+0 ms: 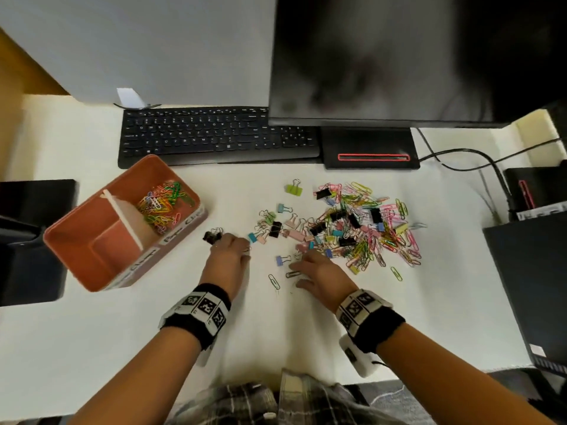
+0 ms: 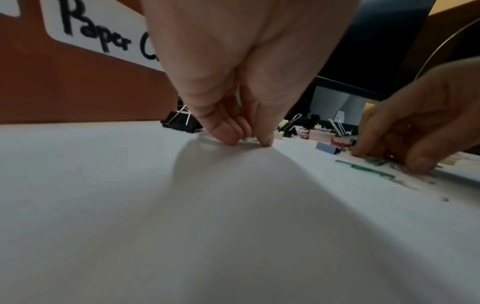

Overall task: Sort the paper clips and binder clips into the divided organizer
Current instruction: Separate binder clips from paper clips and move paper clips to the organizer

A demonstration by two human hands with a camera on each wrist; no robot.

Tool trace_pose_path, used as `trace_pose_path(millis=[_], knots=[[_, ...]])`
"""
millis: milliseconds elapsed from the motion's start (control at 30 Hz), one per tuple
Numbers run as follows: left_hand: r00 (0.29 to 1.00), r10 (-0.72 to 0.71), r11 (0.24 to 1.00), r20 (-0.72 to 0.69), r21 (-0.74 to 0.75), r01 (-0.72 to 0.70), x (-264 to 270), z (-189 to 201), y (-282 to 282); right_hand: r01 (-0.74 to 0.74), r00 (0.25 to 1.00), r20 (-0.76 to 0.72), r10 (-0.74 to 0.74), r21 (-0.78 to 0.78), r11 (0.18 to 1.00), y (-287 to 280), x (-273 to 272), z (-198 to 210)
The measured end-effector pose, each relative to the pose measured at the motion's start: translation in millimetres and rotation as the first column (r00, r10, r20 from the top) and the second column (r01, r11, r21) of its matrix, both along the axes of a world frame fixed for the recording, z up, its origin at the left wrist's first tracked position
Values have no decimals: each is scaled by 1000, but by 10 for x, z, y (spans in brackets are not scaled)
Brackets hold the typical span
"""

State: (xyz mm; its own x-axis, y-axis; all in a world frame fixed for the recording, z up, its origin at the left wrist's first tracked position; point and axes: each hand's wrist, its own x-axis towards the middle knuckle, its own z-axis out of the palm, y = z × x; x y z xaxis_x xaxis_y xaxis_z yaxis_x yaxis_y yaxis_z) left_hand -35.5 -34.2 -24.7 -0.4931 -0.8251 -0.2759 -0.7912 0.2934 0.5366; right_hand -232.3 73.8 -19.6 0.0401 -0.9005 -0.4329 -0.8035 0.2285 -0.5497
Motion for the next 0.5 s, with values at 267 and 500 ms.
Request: trace_pose_path(millis=[267, 500], knots=[[995, -56, 997, 78, 52, 52, -76, -53, -61, -88, 996, 14, 88, -1, 996, -156, 11, -6], [958, -264, 957, -111, 97, 275, -19, 81, 60, -26, 995, 94, 32, -66, 998, -87, -181, 110]])
